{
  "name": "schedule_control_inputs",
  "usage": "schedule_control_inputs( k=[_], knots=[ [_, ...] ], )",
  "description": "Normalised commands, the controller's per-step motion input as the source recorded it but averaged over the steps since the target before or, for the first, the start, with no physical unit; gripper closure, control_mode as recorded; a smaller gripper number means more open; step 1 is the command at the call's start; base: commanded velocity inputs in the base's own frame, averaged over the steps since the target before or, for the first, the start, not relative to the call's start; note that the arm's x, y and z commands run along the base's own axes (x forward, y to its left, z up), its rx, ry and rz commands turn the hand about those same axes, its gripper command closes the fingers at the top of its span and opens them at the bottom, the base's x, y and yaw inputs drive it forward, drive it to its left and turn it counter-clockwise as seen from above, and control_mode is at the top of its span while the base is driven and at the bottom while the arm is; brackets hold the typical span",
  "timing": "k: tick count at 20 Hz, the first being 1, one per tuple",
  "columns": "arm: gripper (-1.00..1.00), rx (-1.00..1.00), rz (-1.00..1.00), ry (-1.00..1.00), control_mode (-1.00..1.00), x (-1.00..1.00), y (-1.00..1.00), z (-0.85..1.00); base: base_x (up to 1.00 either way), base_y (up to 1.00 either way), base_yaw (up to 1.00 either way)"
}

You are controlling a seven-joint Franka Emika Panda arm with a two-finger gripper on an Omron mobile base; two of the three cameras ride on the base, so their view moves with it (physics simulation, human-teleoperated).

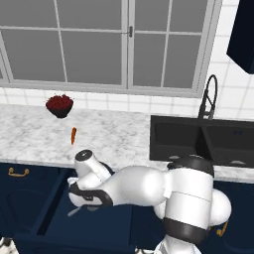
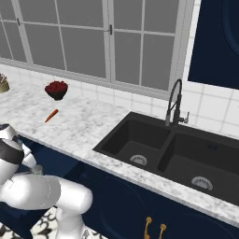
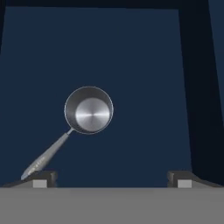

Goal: Pick the measuring cup from the drawer and place it on the counter.

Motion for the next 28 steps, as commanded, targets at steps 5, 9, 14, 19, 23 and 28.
schedule_control_inputs(
  k=[5, 9, 14, 19, 23, 28],
  knots=[
    [-1.0, -0.13, 0.0, 0.0, -1.0, 0.37, 0.24, -0.21, 0.0, 0.0, 0.0],
    [-1.0, -0.11, 0.0, 0.0, -1.0, 0.2, 0.36, -0.22, 0.0, 0.0, 0.0],
    [-1.0, -0.07, 0.0, 0.01, -1.0, 0.29, 0.16, -0.36, 0.0, 0.0, 0.0],
    [-1.0, -0.01, 0.0, 0.0, -1.0, 0.06, -0.02, -0.43, 0.0, 0.0, 0.0],
    [-1.0, 0.0, 0.0, 0.0, -1.0, 0.0, -0.1, -0.44, 0.0, 0.0, 0.0],
    [-1.0, 0.0, 0.0, -0.01, -1.0, 0.0, -0.04, -0.55, 0.0, 0.0, 0.0]
  ],
)
